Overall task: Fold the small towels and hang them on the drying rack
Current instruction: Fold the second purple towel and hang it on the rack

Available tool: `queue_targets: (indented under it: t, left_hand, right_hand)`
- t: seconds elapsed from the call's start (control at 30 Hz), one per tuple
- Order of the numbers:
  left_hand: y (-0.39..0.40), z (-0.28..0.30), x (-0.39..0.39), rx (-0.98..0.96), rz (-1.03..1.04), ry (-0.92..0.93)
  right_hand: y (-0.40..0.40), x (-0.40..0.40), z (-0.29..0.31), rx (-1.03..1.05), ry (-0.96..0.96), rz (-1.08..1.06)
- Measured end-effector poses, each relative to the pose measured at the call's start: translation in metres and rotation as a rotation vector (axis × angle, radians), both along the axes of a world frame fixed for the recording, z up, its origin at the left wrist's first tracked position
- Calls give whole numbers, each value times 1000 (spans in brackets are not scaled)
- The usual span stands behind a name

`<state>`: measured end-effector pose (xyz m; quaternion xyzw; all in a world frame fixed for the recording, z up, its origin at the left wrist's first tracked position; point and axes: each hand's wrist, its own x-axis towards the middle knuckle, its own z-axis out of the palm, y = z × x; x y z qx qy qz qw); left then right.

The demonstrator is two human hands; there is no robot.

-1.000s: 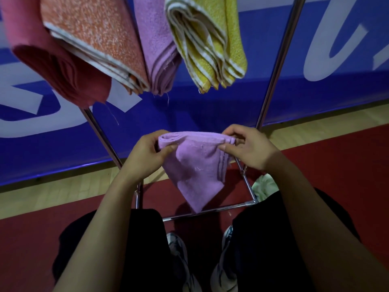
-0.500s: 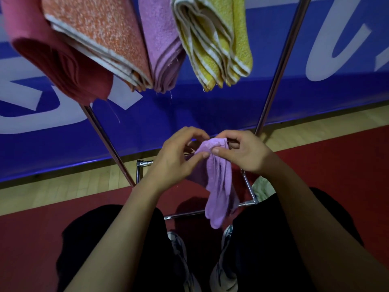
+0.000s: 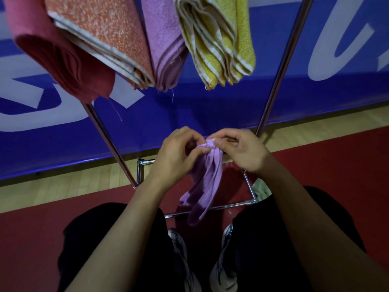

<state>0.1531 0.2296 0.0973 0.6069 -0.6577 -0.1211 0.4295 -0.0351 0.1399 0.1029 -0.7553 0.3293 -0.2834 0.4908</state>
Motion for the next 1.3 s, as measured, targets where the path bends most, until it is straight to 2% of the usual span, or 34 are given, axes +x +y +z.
queue_targets:
  t: [0.13,0.23,0.43,0.57,0.67,0.83,1.03,1.3]
  left_hand:
    - [2,-1,-5,65,33,88]
    - [2,1,-8,71,43,147]
    - [2,0,-4,97,125,161]
    - [2,-1,-3,100,130,160]
    - [0,0,-6,71,89,183]
    - [-1,0,-2,7,-38,86]
    - [-1,-2,-3,77,33,214]
    - [0,-7,-7,55,27,181]
  right_hand:
    - [2,3,-1,-107,15,-73]
    - [3,4,-1,-113,7,-62]
    - [6,2,5,-78,19,29]
    - [8,4,3,-149,48,-27]
    - [5,5,1,-94,9,-76]
    - [3,5,-1,-46,-44,-90]
    - [8,8,0,-8,-77,-32]
    - [20,13,0,-121,77,-87]
